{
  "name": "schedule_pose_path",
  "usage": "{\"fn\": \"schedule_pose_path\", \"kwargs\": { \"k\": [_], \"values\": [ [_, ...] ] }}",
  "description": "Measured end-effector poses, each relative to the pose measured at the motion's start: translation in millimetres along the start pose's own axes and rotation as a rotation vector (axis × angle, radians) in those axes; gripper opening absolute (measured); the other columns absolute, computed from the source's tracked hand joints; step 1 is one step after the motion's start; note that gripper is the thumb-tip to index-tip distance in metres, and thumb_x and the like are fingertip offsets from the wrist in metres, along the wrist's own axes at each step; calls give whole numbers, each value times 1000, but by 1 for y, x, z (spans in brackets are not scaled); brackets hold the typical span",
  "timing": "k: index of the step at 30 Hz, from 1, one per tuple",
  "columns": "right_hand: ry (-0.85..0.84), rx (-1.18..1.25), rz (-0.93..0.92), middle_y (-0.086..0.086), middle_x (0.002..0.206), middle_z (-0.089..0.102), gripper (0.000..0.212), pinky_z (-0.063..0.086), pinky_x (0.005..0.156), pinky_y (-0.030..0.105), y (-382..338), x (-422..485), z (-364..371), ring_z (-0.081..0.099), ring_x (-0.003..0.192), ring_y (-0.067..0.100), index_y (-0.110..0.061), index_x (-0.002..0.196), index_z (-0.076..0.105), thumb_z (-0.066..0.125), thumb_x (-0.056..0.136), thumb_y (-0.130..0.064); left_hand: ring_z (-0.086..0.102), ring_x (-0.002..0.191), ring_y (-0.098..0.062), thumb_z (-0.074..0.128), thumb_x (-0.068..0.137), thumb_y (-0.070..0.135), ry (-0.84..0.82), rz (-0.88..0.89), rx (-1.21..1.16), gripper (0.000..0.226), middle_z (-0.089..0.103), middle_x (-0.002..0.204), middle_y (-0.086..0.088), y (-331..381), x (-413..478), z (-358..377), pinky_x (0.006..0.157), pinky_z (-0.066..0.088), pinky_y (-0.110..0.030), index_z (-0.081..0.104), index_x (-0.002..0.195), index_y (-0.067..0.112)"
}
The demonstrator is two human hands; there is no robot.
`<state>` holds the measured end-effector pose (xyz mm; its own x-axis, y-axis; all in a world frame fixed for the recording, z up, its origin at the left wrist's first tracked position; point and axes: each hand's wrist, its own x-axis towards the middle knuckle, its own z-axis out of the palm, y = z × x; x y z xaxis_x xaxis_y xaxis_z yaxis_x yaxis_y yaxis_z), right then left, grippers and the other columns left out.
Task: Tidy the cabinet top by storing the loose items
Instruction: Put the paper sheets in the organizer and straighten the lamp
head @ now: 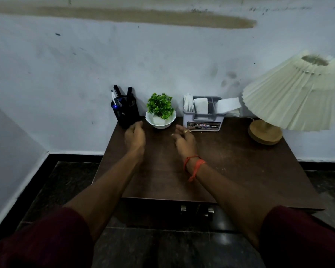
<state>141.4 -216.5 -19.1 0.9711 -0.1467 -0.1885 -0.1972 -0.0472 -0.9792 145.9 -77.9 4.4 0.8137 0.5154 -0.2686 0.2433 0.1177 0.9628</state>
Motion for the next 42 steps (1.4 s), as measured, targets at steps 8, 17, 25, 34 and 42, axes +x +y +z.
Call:
{"fn": "schedule_pose_path", "kwargs": {
  "k": [8, 17, 25, 34, 42],
  "values": [
    [-106, -17, 32, -9, 137, 56, 91, 40, 92, 33, 15, 46, 26, 48, 99, 12, -44, 137, 40, 52, 48, -59, 53, 74, -6, 41, 95, 31, -242, -69, -46, 26, 59, 80, 8, 6, 11, 16, 65, 39, -22, 60, 78, 27],
    [-141, -43, 53, -15, 144, 47, 88, 36, 112, 45, 8, 42, 17, 42, 135, 18, -50, 136, 36, 51, 50, -61, 54, 78, -2, 37, 99, 25, -254, -71, -114, 26, 58, 86, 12, -3, 9, 28, 68, 40, -19, 56, 82, 27],
    [-183, -31, 39, -20, 145, 44, 81, 34, 113, 46, 30, 61, 16, 40, 137, 16, -58, 130, 32, 53, 52, -60, 51, 126, -21, 34, 100, 23, -279, -80, -110, 43, 54, 135, -7, 0, -3, 27, 89, 39, -27, 48, 137, 6],
    [-187, -403, -135, 11, 148, 42, 65, 26, 116, 31, 1, -7, -7, 39, 138, 25, -16, 150, 25, 53, 92, -19, 47, 133, -18, 50, 92, 44, -268, 146, 277, 51, 53, 142, -2, -22, -33, 9, 115, 30, -30, 54, 137, 20],
    [-297, -802, -343, 7, 155, 32, 58, 20, 119, 37, 18, -62, -25, 29, 144, 19, -17, 148, 29, 33, 92, -30, 35, 142, -19, 27, 95, 46, -431, 547, 833, 62, 39, 152, -7, -59, -82, -19, 118, 24, -30, 36, 147, 15]
  ]
}}
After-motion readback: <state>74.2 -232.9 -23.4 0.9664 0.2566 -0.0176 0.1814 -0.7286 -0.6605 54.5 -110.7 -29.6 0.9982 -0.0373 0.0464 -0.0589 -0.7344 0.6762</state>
